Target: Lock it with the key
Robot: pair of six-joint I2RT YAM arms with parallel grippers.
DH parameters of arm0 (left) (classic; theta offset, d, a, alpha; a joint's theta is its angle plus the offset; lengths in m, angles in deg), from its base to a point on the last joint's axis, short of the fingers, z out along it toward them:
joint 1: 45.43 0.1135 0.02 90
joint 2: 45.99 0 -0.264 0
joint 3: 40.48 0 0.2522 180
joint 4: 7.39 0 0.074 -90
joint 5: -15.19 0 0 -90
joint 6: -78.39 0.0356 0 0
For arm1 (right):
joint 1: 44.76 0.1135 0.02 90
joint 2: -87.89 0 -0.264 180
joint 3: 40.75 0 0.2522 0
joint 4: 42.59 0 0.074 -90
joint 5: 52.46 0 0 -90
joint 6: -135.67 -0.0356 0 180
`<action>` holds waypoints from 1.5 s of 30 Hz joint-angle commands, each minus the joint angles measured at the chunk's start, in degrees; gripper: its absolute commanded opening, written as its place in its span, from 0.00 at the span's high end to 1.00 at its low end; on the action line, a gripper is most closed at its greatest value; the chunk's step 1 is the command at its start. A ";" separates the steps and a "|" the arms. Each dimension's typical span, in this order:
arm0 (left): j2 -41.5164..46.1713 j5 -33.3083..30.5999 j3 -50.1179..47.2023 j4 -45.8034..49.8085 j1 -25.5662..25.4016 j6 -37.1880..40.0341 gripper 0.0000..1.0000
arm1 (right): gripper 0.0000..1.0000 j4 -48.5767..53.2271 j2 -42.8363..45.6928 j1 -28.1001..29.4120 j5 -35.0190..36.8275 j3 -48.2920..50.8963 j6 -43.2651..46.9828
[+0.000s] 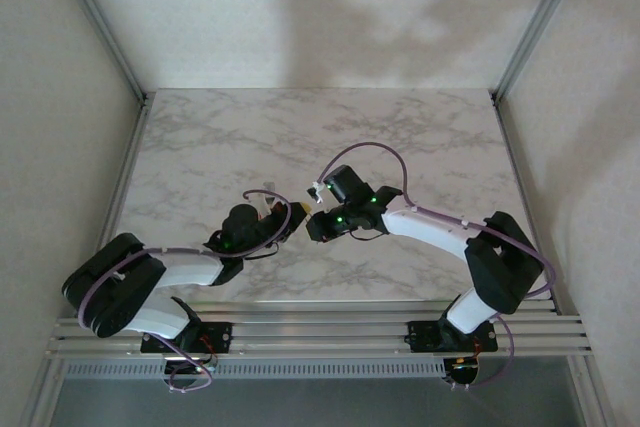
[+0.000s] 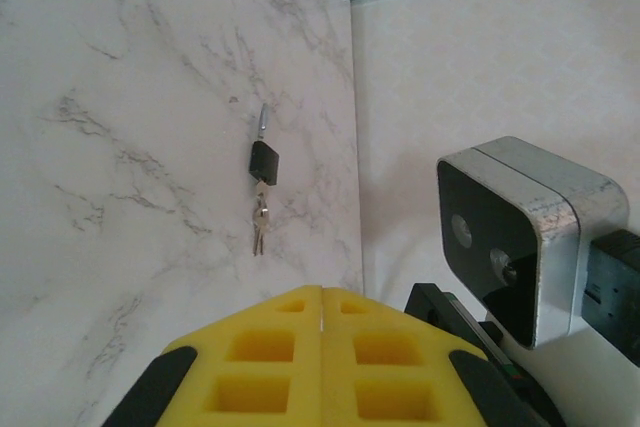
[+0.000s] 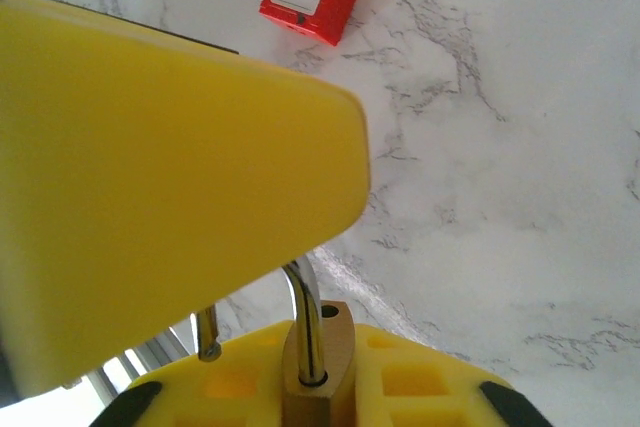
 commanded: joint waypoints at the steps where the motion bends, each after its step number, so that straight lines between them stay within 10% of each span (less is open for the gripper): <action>1: 1.93 1.38 -1.25 -0.99 0.29 1.94 1.00 | 0.78 1.78 1.24 -0.42 -0.01 1.20 1.02; 21: 2.60 0.44 -0.85 3.32 0.86 4.27 1.00 | 0.65 1.59 1.00 -0.42 -0.14 1.24 1.07; 45: 4.17 -0.27 -1.46 5.52 1.44 5.48 1.00 | 0.82 1.85 0.70 -0.41 0.01 1.06 0.95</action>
